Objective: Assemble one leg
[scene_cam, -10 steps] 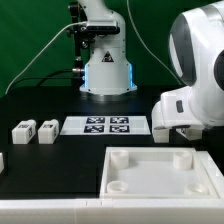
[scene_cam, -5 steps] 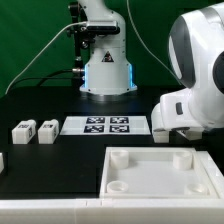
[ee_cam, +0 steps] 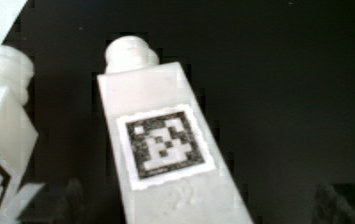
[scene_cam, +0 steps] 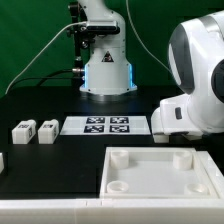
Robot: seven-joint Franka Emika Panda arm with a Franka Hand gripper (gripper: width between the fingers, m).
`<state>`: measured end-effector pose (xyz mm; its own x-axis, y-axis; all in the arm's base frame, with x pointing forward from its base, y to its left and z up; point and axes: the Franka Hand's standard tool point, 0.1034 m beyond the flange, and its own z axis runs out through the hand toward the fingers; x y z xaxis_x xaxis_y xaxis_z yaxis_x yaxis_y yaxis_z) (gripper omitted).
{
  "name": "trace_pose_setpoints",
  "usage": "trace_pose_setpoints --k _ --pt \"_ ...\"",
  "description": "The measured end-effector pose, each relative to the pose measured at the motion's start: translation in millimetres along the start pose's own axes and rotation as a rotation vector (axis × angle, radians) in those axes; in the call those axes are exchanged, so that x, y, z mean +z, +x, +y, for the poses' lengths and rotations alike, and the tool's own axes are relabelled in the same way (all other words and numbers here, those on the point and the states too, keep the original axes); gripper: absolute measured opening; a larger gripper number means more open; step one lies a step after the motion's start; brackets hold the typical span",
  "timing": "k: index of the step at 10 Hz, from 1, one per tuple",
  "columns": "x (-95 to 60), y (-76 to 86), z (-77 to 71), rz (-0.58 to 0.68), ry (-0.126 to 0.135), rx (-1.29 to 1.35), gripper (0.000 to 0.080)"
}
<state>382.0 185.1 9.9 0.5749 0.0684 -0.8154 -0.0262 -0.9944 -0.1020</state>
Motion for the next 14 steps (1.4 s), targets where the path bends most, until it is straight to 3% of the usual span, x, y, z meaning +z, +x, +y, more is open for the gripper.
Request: trace_pose_setpoints --k 2,3,4,12,14 --pt "0.0 0.0 0.0 0.000 0.000 0.000 0.0398" --pt "0.0 0.0 0.0 0.000 0.000 0.000 0.0398" --pt "0.0 0.0 0.0 0.000 0.000 0.000 0.0317" --pt "-1.8 0.1 0.6 0.003 0.002 0.001 0.0318" --pt "-37.9 -14.7 7.5 0.036 0.010 -0.010 0.0320"
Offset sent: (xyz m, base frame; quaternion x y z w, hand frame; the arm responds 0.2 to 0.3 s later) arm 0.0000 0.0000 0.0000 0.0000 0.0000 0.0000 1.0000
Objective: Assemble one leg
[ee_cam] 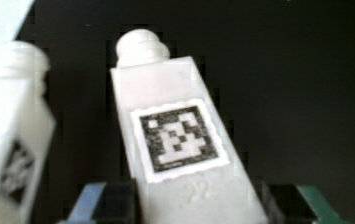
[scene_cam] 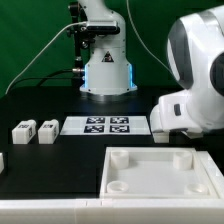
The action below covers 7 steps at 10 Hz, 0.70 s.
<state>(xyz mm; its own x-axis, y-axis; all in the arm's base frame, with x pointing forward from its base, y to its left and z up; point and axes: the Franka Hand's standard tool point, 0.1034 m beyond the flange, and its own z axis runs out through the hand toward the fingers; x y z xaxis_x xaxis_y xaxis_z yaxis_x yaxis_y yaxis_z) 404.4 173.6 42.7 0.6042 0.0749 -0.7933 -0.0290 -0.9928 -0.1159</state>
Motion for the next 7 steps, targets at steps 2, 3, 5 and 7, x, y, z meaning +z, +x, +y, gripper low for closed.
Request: trace_pose_setpoints --k 2,3,5,7 --pt "-52.5 -2.1 7.4 0.171 0.030 0.001 0.0320" --pt "-72.8 -12.6 13.6 0.286 0.037 0.013 0.0320" --pt "-102.9 -17.7 25.8 0.487 0.047 0.024 0.0320" --pt "-145.3 -26.6 42.2 0.728 0.061 0.046 0.0320"
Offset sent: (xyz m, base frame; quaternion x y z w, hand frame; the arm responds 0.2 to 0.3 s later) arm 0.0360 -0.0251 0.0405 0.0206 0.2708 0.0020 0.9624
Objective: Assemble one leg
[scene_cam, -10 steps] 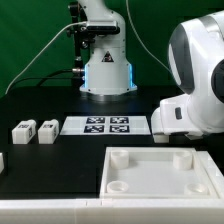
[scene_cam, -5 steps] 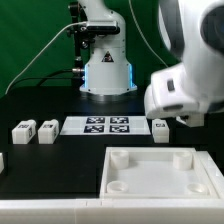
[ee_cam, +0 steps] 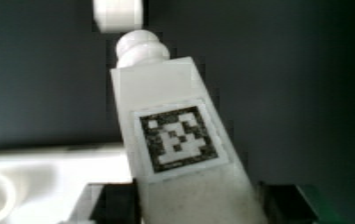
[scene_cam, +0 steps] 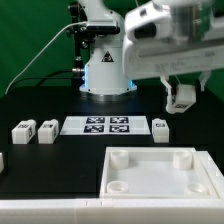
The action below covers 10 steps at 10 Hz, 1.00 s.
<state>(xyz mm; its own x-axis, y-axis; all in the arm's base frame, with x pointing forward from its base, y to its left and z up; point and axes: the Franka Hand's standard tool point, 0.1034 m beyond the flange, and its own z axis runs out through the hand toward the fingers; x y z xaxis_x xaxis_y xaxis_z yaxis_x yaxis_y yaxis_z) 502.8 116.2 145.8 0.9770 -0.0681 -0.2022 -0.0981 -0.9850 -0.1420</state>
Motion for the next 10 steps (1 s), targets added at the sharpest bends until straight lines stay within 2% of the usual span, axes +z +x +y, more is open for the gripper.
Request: trace_pose_setpoints --k 2,4,6,9,10 --pt "-27.7 12.4 3.4 0.178 0.011 0.015 0.0320" --pt "-23.4 17.5 0.5 0.379 0.018 0.001 0.0320" --pt "-21.4 13.7 -2.6 0.577 0.032 -0.015 0.0320" --pt "-19.8 12.1 -2.7 0.589 0.030 -0.024 0.0320" --pt "-27.4 25.2 2.4 0.613 0.012 -0.095 0.0320"
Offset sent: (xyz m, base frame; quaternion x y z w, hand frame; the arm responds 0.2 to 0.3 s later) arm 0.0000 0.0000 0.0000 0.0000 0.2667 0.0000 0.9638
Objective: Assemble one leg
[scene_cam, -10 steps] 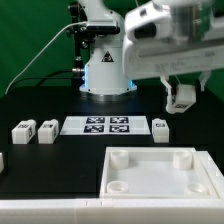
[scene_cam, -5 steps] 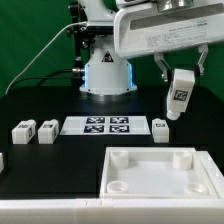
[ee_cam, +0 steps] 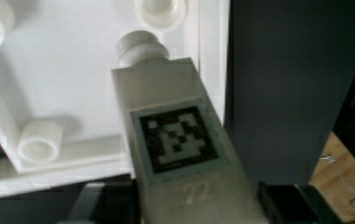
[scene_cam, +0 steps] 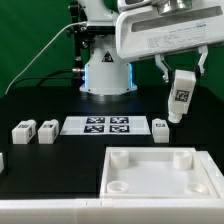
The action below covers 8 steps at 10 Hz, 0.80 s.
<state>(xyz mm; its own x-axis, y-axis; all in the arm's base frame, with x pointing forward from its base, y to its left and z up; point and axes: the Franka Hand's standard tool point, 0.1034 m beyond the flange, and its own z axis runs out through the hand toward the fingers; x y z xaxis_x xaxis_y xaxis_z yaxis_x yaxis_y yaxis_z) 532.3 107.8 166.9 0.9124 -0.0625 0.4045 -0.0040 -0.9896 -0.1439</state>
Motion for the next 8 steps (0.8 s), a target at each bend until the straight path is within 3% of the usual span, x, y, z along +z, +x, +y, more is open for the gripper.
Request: trace_pose_setpoints --k 2,4,8 --pt "18.3 36.6 19.3 0.090 0.011 -0.035 0.0320" --pt "31.1 37.8 19.5 0.131 0.031 -0.011 0.0320" --pt "30.7 37.8 19.5 0.128 0.031 -0.012 0.0320"
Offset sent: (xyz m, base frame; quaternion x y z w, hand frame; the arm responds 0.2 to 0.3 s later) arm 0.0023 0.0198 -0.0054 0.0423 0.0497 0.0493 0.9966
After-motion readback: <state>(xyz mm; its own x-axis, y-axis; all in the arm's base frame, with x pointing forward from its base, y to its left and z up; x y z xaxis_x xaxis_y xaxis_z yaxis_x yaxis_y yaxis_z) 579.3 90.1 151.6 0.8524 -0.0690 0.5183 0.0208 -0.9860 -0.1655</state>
